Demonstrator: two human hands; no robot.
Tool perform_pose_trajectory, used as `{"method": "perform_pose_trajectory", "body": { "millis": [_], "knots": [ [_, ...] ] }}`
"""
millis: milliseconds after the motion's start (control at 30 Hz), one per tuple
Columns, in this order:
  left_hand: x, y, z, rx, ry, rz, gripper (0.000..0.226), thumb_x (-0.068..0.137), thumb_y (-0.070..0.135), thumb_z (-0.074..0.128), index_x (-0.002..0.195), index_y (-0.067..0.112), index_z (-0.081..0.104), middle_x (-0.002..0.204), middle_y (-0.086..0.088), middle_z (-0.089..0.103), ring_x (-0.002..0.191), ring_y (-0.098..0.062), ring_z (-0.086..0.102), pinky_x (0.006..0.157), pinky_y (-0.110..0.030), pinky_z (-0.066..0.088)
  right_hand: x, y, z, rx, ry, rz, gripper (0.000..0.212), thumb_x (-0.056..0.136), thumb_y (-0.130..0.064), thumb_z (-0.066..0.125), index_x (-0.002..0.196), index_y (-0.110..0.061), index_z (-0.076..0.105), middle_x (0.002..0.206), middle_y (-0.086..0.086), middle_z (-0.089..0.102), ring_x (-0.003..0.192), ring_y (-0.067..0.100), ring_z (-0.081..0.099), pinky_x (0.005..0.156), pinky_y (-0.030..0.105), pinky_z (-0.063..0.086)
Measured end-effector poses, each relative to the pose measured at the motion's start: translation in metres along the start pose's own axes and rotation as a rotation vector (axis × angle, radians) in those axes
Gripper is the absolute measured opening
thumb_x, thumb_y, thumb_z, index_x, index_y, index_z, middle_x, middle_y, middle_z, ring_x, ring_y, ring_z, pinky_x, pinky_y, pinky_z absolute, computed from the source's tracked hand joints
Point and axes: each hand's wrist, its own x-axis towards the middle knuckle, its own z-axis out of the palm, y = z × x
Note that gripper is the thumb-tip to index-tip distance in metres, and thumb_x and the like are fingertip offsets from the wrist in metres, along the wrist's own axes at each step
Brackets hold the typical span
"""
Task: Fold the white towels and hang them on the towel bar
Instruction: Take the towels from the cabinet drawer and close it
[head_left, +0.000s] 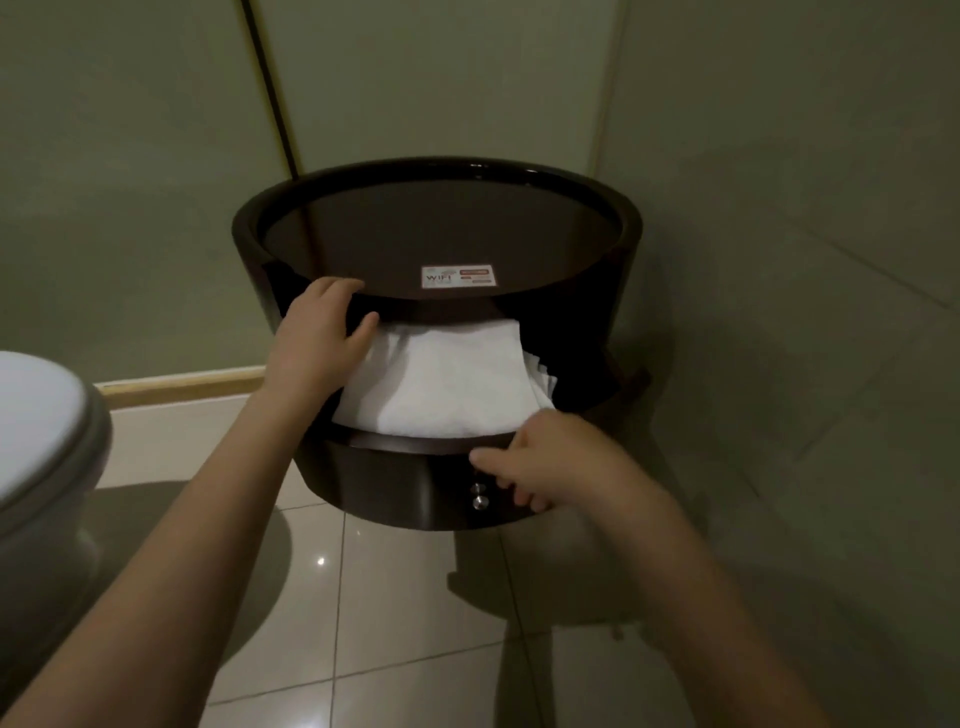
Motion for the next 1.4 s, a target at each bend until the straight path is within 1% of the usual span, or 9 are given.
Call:
{"method": "perform_pose_trajectory", "body": {
  "millis": [67, 167, 267, 433, 667, 833, 967, 1100, 1400],
  "knots": [
    [-0.006, -0.003, -0.004, -0.07, 0.105, -0.123, 0.02, 0.089, 0.028, 0.055, 0.094, 0.011, 0.063, 0.089, -0.005, 0.062, 0.086, -0.025, 0.057, 0.064, -0.032, 0.041, 0.01, -0.007, -0.031, 0.167, 0.068, -0.001, 0.04, 0.085, -0.05, 0.06, 0.07, -0.015, 0.071, 0.061, 0.001, 0.07, 0.057, 0.014, 0.066, 0.063, 0.029, 0.055],
    [-0.003, -0.005, -0.006, -0.077, -0.238, -0.372, 0.034, 0.09, 0.037, 0.054, 0.069, 0.01, 0.056, 0.065, -0.004, 0.054, 0.07, -0.028, 0.057, 0.058, -0.032, 0.038, 0.048, -0.012, -0.061, 0.352, 0.205, 0.065, 0.037, 0.085, -0.045, 0.064, 0.091, -0.009, 0.072, 0.081, 0.008, 0.073, 0.074, 0.019, 0.067, 0.08, 0.038, 0.057],
    [0.006, -0.002, 0.002, -0.095, -0.521, -0.437, 0.041, 0.09, 0.043, 0.054, 0.087, 0.003, 0.064, 0.083, -0.014, 0.06, 0.081, -0.03, 0.059, 0.066, -0.033, 0.042, 0.08, -0.014, -0.058, 0.422, 0.095, 0.221, 0.072, 0.078, -0.041, 0.074, 0.135, -0.006, 0.047, 0.135, 0.015, 0.051, 0.119, 0.034, 0.052, 0.094, 0.043, 0.046],
    [0.012, 0.004, 0.028, -0.243, -0.709, -0.564, 0.054, 0.09, 0.039, 0.056, 0.131, 0.005, 0.05, 0.134, -0.015, 0.053, 0.118, -0.033, 0.051, 0.102, -0.042, 0.04, 0.106, -0.008, -0.039, 0.484, -0.056, 0.282, 0.076, 0.081, -0.036, 0.073, 0.142, -0.007, 0.037, 0.147, 0.014, 0.037, 0.132, 0.033, 0.038, 0.093, 0.038, 0.035],
    [0.003, -0.012, 0.05, -0.606, -0.834, -0.889, 0.067, 0.084, 0.055, 0.055, 0.136, 0.013, 0.046, 0.132, -0.012, 0.053, 0.117, -0.03, 0.052, 0.106, -0.042, 0.039, 0.116, 0.008, -0.028, 0.615, -0.15, 0.218, 0.061, 0.083, -0.038, 0.069, 0.135, -0.019, 0.044, 0.11, 0.003, 0.055, 0.081, 0.016, 0.05, 0.078, 0.033, 0.042],
    [0.01, -0.015, 0.046, -0.715, -0.995, -0.97, 0.076, 0.08, 0.057, 0.057, 0.136, 0.009, 0.038, 0.13, -0.011, 0.049, 0.112, -0.029, 0.052, 0.081, -0.035, 0.044, 0.117, 0.012, -0.028, 0.664, -0.178, 0.222, 0.041, 0.083, -0.035, 0.07, 0.115, -0.024, 0.047, 0.092, -0.002, 0.054, 0.085, 0.018, 0.053, 0.079, 0.033, 0.044],
    [0.012, -0.012, 0.041, -0.762, -1.046, -0.991, 0.088, 0.078, 0.056, 0.059, 0.144, 0.009, 0.025, 0.135, -0.013, 0.042, 0.112, -0.031, 0.05, 0.09, -0.039, 0.041, 0.12, 0.015, -0.029, 0.712, -0.214, 0.21, 0.038, 0.081, -0.031, 0.073, 0.109, -0.023, 0.05, 0.101, 0.002, 0.058, 0.098, 0.023, 0.055, 0.09, 0.038, 0.044],
    [0.01, -0.006, 0.031, -0.831, -1.037, -0.957, 0.113, 0.057, 0.054, 0.078, 0.147, 0.015, 0.022, 0.149, -0.013, 0.031, 0.129, -0.036, 0.038, 0.109, -0.046, 0.033, 0.12, 0.016, -0.034, 0.752, -0.245, 0.209, 0.026, 0.076, -0.025, 0.077, 0.095, -0.025, 0.059, 0.1, 0.003, 0.065, 0.093, 0.024, 0.06, 0.072, 0.036, 0.048],
    [0.007, 0.0, 0.008, -0.931, -0.795, -0.928, 0.095, 0.041, 0.056, 0.085, 0.121, 0.011, 0.059, 0.116, -0.018, 0.063, 0.108, -0.033, 0.057, 0.098, -0.043, 0.045, 0.118, 0.021, -0.045, 0.941, -0.249, 0.21, 0.034, 0.056, -0.037, 0.083, 0.081, -0.022, 0.066, 0.067, 0.007, 0.074, 0.06, 0.026, 0.071, 0.047, 0.028, 0.053]
  ]
}}
